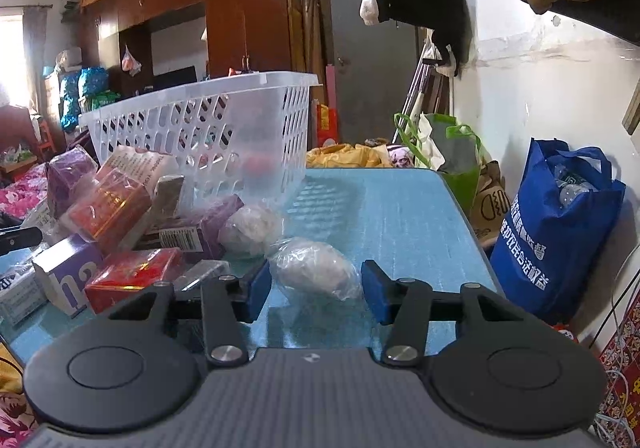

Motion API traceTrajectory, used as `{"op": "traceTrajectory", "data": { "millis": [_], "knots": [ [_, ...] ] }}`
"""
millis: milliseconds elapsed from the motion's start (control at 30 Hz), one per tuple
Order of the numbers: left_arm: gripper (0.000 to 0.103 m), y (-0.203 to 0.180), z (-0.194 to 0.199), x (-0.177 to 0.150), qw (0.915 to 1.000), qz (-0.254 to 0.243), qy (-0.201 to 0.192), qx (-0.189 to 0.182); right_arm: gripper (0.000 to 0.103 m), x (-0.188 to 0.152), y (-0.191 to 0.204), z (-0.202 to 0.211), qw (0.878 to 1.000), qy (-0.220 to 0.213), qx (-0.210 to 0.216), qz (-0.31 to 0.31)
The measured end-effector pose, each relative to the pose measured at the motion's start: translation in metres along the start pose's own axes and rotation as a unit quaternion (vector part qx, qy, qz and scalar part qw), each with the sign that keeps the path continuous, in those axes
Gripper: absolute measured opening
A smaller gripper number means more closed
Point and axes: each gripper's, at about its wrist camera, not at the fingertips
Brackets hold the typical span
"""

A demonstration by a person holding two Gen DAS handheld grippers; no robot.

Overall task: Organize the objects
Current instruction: 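Grasp a clear bag with the left gripper while the right grasps another clear bag, then carry both clear bags over the white basket and open both grippers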

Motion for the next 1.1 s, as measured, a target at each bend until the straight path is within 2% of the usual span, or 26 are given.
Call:
{"op": "traceTrajectory", "data": {
  "millis": [233, 367, 500, 700, 833, 1100],
  "knots": [
    [0.032, -0.004, 0.016, 0.005, 0.9993, -0.008, -0.035, -0.013, 0.053, -0.001, 0.000, 0.003, 1.000, -0.014, -0.004, -0.004],
    [0.032, -0.005, 0.022, 0.008, 0.9985, -0.009, -0.053, -0.011, 0.053, -0.002, 0.003, 0.012, 0.998, -0.050, -0.029, -0.011],
    [0.032, -0.004, 0.027, 0.009, 0.9975, -0.012, -0.069, -0.006, 0.053, 0.007, 0.015, 0.028, 0.994, -0.086, -0.058, 0.015],
    [0.032, -0.004, 0.033, 0.014, 0.9968, -0.013, -0.077, -0.014, 0.053, 0.018, 0.017, 0.041, 0.993, -0.112, -0.023, 0.009],
    [0.032, -0.007, 0.037, 0.015, 0.9962, -0.018, -0.082, -0.023, 0.053, 0.022, 0.026, 0.049, 0.991, -0.134, -0.016, 0.020],
    [0.032, -0.016, 0.038, 0.023, 0.9953, -0.019, -0.085, -0.042, 0.053, 0.029, 0.036, 0.046, 0.989, -0.146, 0.009, 0.024]
  ]
}}
Point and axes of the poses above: each gripper's, at about its wrist camera, not at the fingertips, and z roughly against the way its jaws point, y to its left, x to its top, and after that the axes turned 14 degrees about z, right-handed
